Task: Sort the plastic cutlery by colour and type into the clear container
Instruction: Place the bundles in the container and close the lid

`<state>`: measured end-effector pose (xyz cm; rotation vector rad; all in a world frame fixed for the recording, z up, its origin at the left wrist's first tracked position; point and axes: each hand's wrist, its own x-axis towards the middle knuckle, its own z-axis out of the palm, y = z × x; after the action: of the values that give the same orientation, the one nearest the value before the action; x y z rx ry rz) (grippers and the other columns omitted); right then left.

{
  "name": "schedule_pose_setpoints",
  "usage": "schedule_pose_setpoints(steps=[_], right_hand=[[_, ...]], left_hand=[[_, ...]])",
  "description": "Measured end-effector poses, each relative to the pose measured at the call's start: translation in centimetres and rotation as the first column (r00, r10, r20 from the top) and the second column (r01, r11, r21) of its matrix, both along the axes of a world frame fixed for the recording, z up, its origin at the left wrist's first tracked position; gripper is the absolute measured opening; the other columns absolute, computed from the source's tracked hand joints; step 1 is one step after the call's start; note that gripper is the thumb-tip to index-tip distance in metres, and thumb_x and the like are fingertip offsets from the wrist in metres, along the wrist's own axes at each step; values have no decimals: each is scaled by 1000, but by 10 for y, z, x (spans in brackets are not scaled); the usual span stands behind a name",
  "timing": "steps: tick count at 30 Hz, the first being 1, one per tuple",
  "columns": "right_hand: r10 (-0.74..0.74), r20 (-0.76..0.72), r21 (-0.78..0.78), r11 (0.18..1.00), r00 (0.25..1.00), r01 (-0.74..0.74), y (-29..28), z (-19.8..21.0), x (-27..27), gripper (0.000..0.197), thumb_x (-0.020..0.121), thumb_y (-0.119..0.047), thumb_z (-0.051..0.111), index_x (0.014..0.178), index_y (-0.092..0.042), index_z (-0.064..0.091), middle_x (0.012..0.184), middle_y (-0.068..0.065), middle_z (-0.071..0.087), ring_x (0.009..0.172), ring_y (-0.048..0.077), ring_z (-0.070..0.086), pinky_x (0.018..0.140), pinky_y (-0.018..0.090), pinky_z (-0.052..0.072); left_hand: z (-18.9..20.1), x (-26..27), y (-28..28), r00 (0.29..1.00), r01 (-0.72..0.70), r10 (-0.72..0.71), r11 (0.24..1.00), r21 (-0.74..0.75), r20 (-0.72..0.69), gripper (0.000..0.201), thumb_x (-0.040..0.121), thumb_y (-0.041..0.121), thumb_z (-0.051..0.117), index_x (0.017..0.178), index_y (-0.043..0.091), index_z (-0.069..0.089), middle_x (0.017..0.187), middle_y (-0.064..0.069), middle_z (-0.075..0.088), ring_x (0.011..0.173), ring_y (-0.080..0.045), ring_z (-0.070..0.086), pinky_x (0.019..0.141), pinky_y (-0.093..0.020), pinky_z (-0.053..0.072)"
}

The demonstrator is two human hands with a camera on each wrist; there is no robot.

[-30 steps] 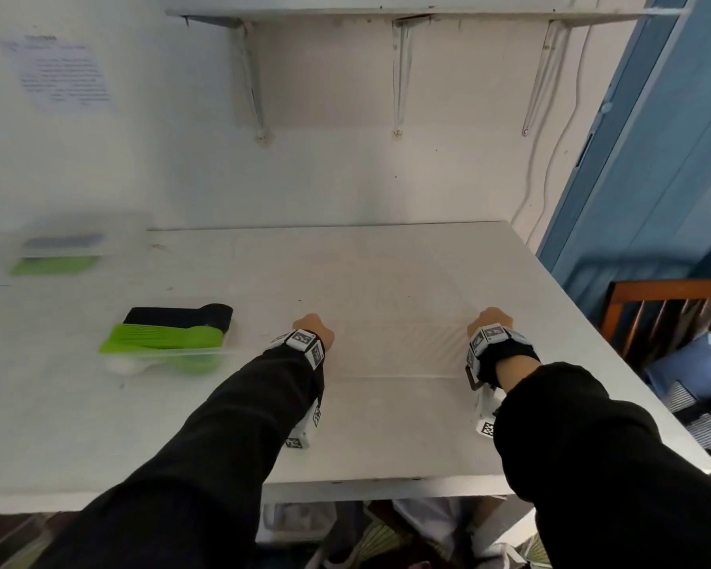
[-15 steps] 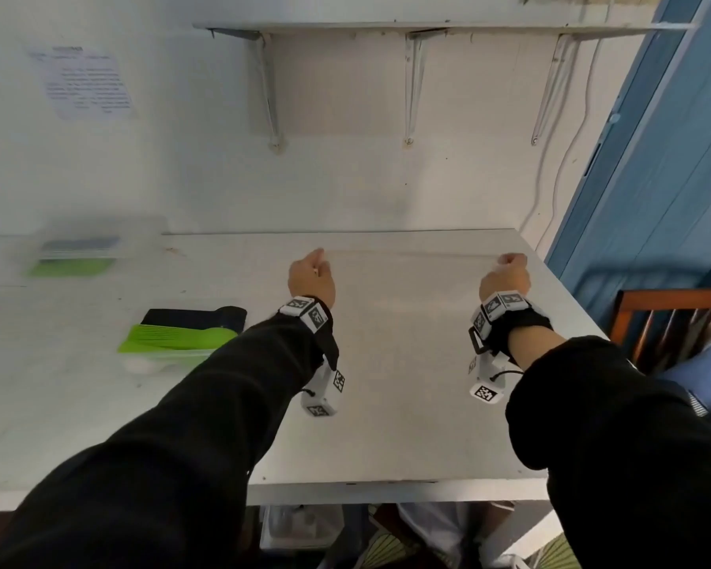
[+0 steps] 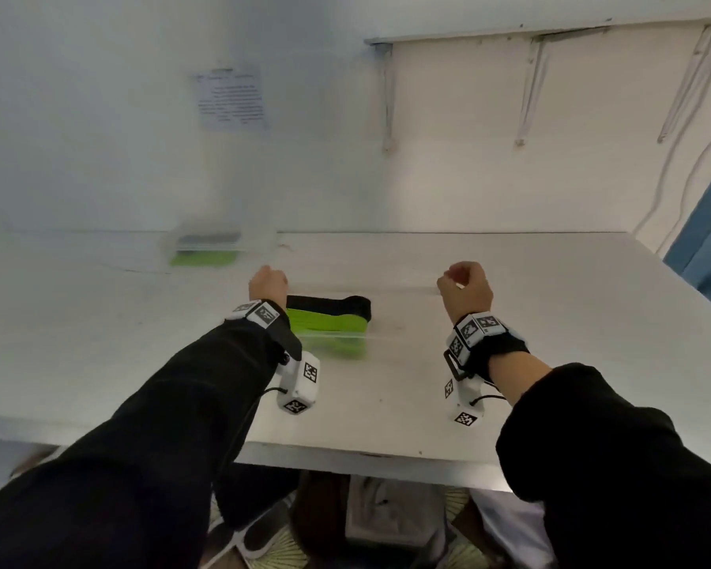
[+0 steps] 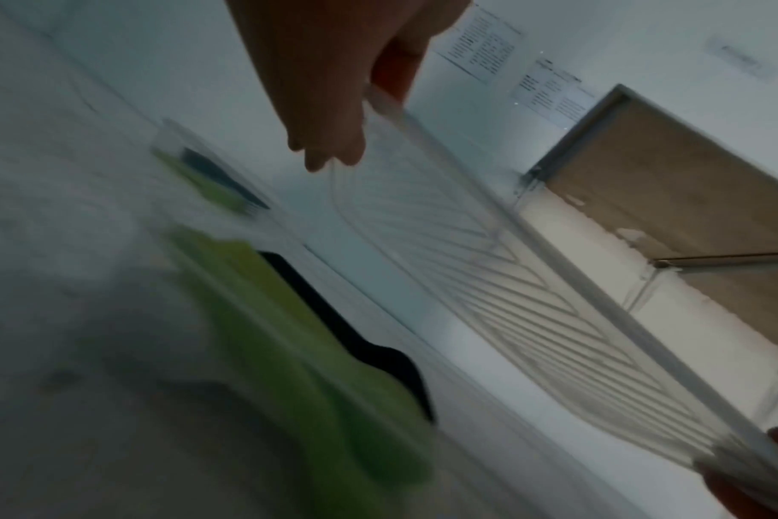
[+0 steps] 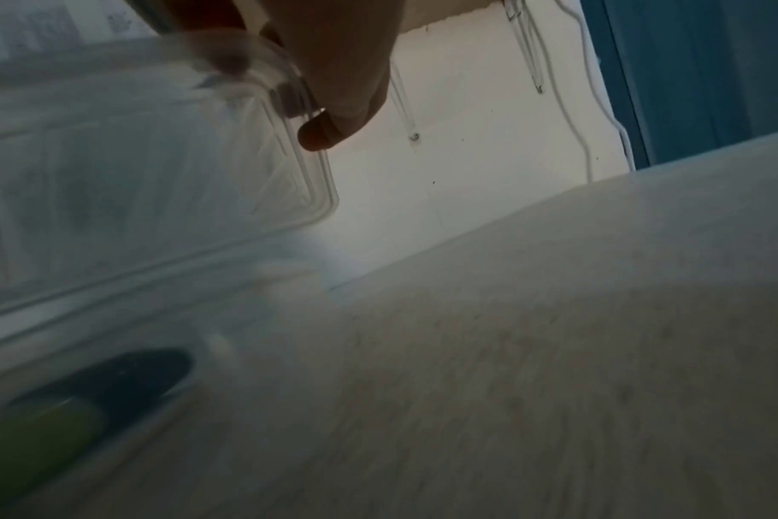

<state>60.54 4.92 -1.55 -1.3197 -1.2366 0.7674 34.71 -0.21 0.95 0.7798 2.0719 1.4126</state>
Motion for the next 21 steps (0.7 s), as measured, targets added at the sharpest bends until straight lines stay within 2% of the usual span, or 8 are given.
schedule_pose_setpoints(steps=[2,3,5,7,13,16,19,21], right_hand=[[3,16,-31,1000,1000,-3,-12,-10,-20,22,81,-3,58,103,-6,61,100,4,61,90,12,52,71,11,35],[-1,24,-45,999,1000,3,-16,-15,-27,24,81,-2,57,105,-4,62,104,6,63,93,13,53,76,14,35],[-13,66,-49,999,998,17,-23,-25,-35,26,80,0,57,106,-4,62,110,10,64,103,19,57,82,20,37],[-28,155,-32,999,987,33,-27,-31,-39,28,79,1,56,107,-3,62,114,14,62,110,25,56,85,21,36],[-18,353,-124,990,935,66,-32,-31,-34,36,80,1,56,116,-5,60,124,16,55,112,30,53,84,24,36],[53,431,-263,962,901,69,-26,-28,-30,40,84,-1,53,123,-5,56,131,16,51,119,31,50,93,30,40],[102,494,-342,936,864,84,-18,-23,-34,40,85,-3,52,125,-7,54,134,19,45,119,34,49,95,34,41],[118,517,-384,917,848,107,-12,-20,-38,40,87,-5,50,128,-8,51,135,20,42,118,37,48,95,38,42]], left_hand=[[-5,-21,-11,995,100,-102,991,-85,-24,14,89,11,52,76,14,49,87,-8,47,86,-24,39,68,-18,37],[-7,-32,-16,992,107,-111,993,-58,-64,10,83,12,58,91,7,57,88,-10,53,86,-29,47,73,-17,42],[-16,-46,-20,983,173,-176,983,-57,-59,47,84,-2,59,129,-9,45,107,-22,60,100,-32,57,88,-17,44],[-23,-53,-25,964,236,-248,964,-123,-97,59,85,-8,57,139,-8,33,134,-25,50,124,-29,49,103,-25,37],[-44,-54,-27,883,348,-407,901,-258,-233,57,86,6,63,139,1,42,141,-16,47,129,-27,47,108,-30,33],[-46,-55,-25,885,341,-403,902,-264,-233,52,86,11,63,134,0,47,137,-15,51,125,-28,49,106,-31,34],[-47,-60,-19,902,307,-374,907,-289,-216,20,87,12,60,104,3,64,113,-18,58,104,-30,57,94,-30,44],[-47,-62,-14,934,288,-333,916,-281,-127,21,86,11,58,105,2,65,112,-18,60,96,-31,60,95,-37,49]])
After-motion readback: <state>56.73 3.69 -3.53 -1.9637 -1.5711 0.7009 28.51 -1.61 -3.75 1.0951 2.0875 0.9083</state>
